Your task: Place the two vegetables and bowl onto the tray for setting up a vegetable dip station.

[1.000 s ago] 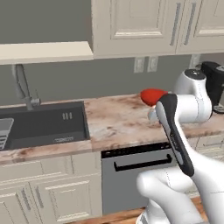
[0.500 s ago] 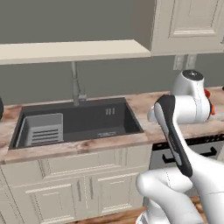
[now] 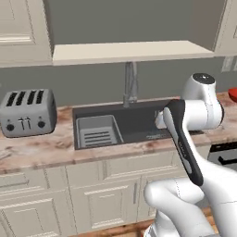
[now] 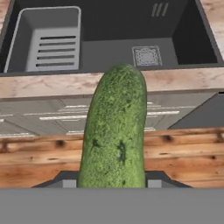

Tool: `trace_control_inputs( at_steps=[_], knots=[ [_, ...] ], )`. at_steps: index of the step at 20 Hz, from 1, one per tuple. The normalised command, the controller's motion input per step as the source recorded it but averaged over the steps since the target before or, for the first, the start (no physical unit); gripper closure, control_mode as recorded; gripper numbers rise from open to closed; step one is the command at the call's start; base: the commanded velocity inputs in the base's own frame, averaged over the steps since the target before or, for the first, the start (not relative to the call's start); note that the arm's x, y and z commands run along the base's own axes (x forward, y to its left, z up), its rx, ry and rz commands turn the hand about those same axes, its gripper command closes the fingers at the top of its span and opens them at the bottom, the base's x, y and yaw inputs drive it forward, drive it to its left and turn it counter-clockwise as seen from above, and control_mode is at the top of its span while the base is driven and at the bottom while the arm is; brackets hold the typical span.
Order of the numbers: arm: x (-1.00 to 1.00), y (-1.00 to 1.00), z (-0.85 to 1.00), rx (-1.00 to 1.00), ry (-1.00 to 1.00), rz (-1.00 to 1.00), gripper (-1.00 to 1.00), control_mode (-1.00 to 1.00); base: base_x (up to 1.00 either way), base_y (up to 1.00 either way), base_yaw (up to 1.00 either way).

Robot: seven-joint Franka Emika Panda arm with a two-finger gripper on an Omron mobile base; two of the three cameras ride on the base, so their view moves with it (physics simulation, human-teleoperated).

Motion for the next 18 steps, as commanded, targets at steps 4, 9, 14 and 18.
trace_control_inputs(
  at_steps=[4,9,14,18],
  knots=[
    [0.0,0.0,0.0,0.0,0.0,0.0,1.0,1.0,0.0,1.0,0.0],
    [0.0,0.0,0.0,0.0,0.0,0.0,1.0,1.0,0.0,1.0,0.0],
    [0.0,0.0,0.0,0.0,0.0,0.0,1.0,1.0,0.0,1.0,0.0],
    [0.0,0.0,0.0,0.0,0.0,0.0,1.0,1.0,0.01,1.0,0.0]
  ],
)
